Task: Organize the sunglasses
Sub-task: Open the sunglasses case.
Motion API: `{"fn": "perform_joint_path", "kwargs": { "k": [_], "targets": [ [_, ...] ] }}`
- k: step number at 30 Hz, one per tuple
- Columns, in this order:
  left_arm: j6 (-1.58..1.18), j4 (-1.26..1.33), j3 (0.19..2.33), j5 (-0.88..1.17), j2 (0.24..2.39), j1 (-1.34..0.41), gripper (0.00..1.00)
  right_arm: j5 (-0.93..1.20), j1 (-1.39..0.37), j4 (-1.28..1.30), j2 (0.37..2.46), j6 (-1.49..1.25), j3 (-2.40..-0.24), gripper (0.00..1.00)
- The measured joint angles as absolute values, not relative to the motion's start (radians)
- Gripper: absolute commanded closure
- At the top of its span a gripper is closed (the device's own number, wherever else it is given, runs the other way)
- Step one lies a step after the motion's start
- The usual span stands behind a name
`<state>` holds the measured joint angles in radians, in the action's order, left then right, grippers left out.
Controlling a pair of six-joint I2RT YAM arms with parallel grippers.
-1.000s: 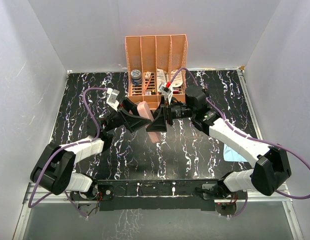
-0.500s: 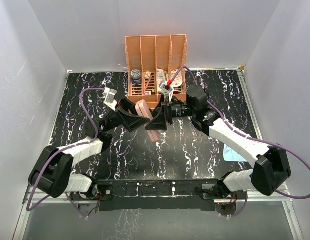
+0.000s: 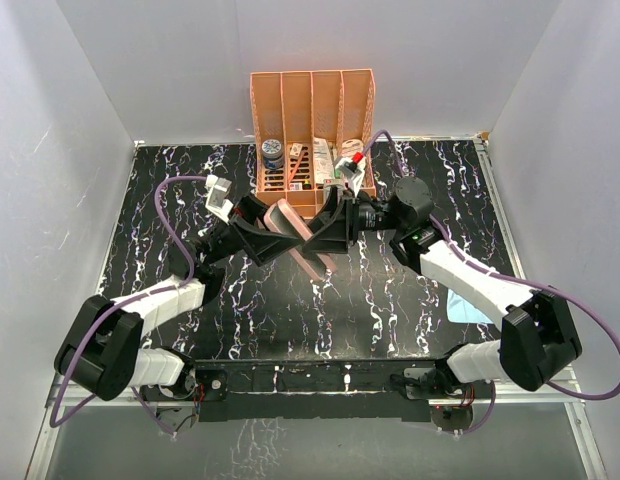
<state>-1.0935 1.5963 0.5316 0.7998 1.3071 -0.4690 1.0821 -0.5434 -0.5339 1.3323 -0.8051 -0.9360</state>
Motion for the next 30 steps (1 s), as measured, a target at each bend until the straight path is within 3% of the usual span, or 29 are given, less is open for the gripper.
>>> {"fn": "perform_joint_path", "kwargs": {
  "k": [11, 30],
  "targets": [
    [-1.073, 1.638, 0.542, 0.847, 1.285, -0.475, 0.39, 1.134, -0.497, -0.773, 1.337, -1.037, -0.931, 1.0],
    [-1.005, 1.666, 0.49, 0.908, 1.287, -0.484, 0.39, 1.17, -0.485, -0.803, 1.346, -1.117, -0.955, 1.0]
  ]
}}
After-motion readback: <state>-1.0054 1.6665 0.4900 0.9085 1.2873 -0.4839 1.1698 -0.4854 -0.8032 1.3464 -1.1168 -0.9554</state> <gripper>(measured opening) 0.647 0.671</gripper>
